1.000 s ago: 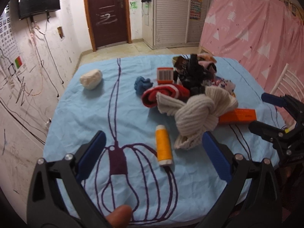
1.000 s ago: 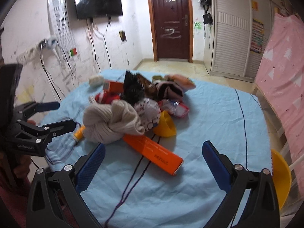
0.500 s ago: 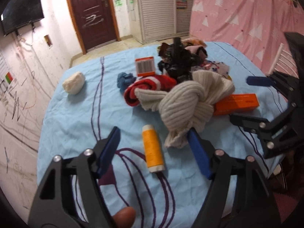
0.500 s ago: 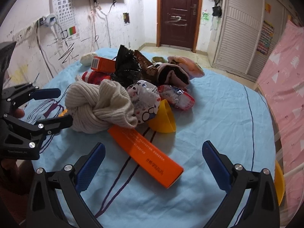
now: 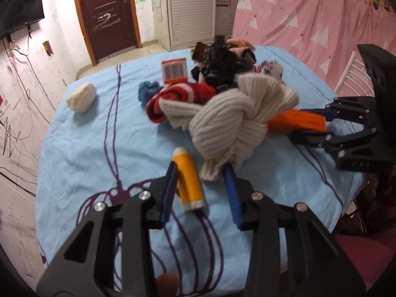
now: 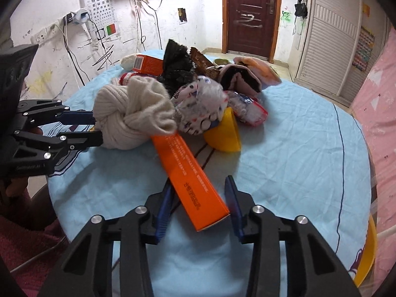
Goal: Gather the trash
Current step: 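Close the left tool on the yellow spool while the right tool grasps the orange box, then carry spool and box to the yellow bin and open both tools over it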
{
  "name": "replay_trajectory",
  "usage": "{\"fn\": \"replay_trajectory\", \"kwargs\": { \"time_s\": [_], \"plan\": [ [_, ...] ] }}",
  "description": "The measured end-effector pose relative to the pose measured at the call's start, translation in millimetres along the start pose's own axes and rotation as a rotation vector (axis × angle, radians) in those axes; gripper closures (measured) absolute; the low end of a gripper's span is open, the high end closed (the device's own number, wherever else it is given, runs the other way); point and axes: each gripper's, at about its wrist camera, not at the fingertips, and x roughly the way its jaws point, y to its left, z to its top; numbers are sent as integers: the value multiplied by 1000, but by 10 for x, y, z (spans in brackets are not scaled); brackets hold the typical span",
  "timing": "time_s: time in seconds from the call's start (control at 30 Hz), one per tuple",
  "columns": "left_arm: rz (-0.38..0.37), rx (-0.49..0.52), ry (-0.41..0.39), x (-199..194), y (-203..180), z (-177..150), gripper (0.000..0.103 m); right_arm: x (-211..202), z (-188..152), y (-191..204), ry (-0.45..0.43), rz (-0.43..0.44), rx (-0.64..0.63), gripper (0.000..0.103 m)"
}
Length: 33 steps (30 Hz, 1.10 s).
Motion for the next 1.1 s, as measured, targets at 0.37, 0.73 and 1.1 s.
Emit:
{"fn": "replay_trajectory", "kwargs": {
  "time_s": [0.37, 0.73, 1.1],
  "plan": [
    [0, -31, 2, 51, 93, -88, 87, -154, -158, -231, -48, 69, 109, 79],
    [107, -60, -80, -389, 270, -96, 87, -447, -224, -366, -112, 154, 162, 83],
    [69, -45, -131, -525, 85, 63, 87, -365, -228, -322, -82, 148, 140, 84]
  ]
}}
